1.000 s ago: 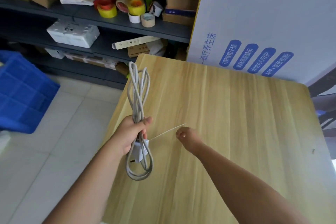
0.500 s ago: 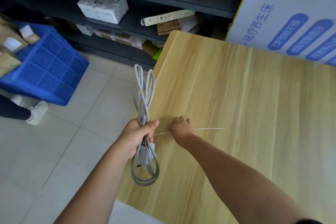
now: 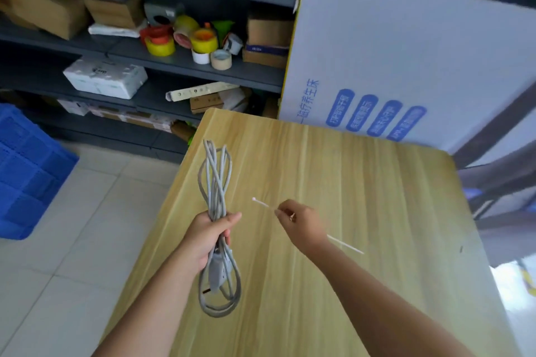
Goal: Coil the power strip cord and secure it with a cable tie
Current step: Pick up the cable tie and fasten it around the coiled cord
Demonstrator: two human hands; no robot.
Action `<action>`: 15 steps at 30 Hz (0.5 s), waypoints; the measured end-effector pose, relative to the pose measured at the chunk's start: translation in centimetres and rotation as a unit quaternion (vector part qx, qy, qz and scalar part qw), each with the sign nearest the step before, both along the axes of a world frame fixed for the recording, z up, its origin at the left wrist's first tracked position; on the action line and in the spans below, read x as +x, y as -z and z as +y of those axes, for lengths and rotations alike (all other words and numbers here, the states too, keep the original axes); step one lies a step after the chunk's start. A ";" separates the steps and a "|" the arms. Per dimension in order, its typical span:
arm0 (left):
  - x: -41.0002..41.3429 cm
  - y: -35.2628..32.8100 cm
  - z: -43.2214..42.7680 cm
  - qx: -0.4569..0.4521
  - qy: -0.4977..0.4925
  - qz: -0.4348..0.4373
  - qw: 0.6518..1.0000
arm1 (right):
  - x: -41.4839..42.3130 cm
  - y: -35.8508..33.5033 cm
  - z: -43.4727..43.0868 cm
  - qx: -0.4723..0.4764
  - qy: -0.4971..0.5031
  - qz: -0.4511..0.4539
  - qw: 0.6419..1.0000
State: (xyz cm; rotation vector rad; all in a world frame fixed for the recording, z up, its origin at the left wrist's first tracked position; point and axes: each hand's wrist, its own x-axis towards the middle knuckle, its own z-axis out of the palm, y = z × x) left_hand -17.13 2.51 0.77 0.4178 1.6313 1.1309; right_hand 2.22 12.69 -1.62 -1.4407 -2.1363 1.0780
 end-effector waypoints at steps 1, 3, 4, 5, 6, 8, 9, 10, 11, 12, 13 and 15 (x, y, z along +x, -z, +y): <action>1.5 -1.0 0.7 0.009 0.007 -0.001 1.000 | 1.6 -1.6 0.2 0.001 0.007 0.008 1.000; 4.6 -3.0 2.2 0.026 0.021 -0.001 0.999 | 4.5 -4.5 0.4 0.002 0.013 0.013 1.000; 6.1 -4.0 2.8 0.035 0.029 0.000 0.999 | 6.0 -5.7 0.4 0.001 0.013 0.010 1.000; 7.6 -4.9 3.4 0.045 0.037 0.000 0.998 | 7.3 -6.8 0.5 0.001 0.008 0.006 1.000; 8.8 -5.6 3.8 0.050 0.043 0.001 0.998 | 8.4 -7.6 0.4 0.001 0.003 0.003 1.000; 11.9 -7.5 4.5 0.059 0.058 0.010 0.997 | 11.4 -9.6 0.2 0.008 0.008 -0.001 1.000; 13.1 -8.1 4.8 0.063 0.062 0.011 0.996 | 12.5 -10.3 0.0 0.009 0.010 -0.002 1.000; 14.3 -8.8 5.0 0.072 0.069 0.012 0.995 | 13.9 -11.2 -0.2 0.009 0.016 -0.002 1.000; 15.6 -9.4 5.2 0.081 0.077 0.013 0.994 | 15.2 -12.0 -0.5 0.008 0.024 -0.002 1.000; 16.7 -9.9 5.3 0.087 0.086 0.015 0.992 | 16.5 -12.8 -0.9 0.008 0.034 -0.002 0.999; 17.9 -10.5 5.4 0.094 0.098 0.017 0.991 | 17.7 -13.5 -1.2 0.010 0.044 -0.003 0.999; 19.9 -11.6 5.5 0.110 0.133 0.018 0.985 | 19.8 -15.0 -1.8 0.017 0.066 0.003 0.998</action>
